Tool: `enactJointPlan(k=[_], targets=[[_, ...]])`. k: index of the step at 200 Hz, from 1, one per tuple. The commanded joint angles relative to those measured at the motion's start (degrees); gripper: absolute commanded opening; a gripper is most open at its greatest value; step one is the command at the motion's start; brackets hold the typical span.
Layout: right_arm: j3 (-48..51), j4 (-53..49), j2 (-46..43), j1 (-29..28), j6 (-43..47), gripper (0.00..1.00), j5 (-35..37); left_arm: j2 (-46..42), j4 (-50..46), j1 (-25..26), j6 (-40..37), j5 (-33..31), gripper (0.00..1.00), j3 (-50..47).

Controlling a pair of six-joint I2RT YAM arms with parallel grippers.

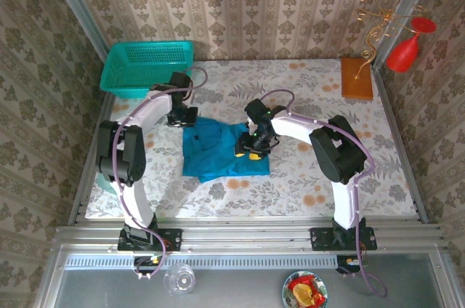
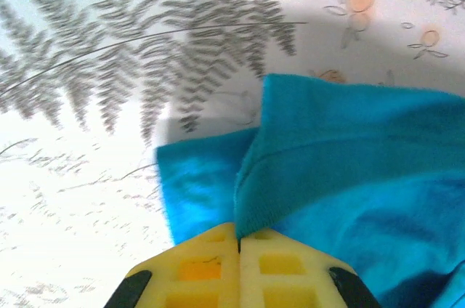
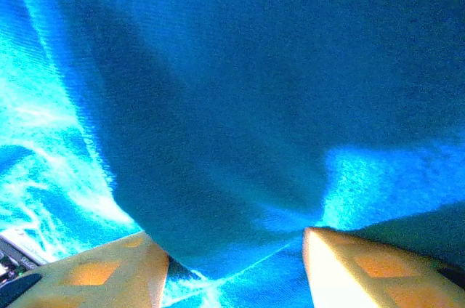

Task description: Fold the inside-out t-shirt

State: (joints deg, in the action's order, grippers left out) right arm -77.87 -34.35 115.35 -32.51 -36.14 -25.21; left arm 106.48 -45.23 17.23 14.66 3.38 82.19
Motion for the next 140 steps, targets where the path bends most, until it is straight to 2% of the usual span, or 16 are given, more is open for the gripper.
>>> enactJointPlan(k=[1, 52, 72, 98, 140], targets=[[2.37, -3.49, 0.23, 0.17, 0.26, 0.54, 3.38, -2.03, -0.48, -2.69, -1.18, 0.41, 0.0, -2.82], [1.69, -3.05, -0.65, 0.17, 0.56, 0.56, 1.25, 4.98, 0.32, -5.45, -2.68, -0.6, 0.0, -5.03], [0.67, -2.14, -2.91, -0.01, 0.57, 0.57, -1.04, 5.95, 0.79, -5.67, -2.91, -3.45, 0.12, -4.39], [-2.42, -3.67, -5.5, 0.16, 1.49, 0.58, -1.3, 3.06, 1.77, -6.16, -2.63, -3.78, 0.21, -3.1], [-9.23, -7.25, -3.17, 2.04, 3.39, 0.58, -0.8, -6.43, -0.1, -3.99, -1.82, 1.19, 0.25, -3.01]])
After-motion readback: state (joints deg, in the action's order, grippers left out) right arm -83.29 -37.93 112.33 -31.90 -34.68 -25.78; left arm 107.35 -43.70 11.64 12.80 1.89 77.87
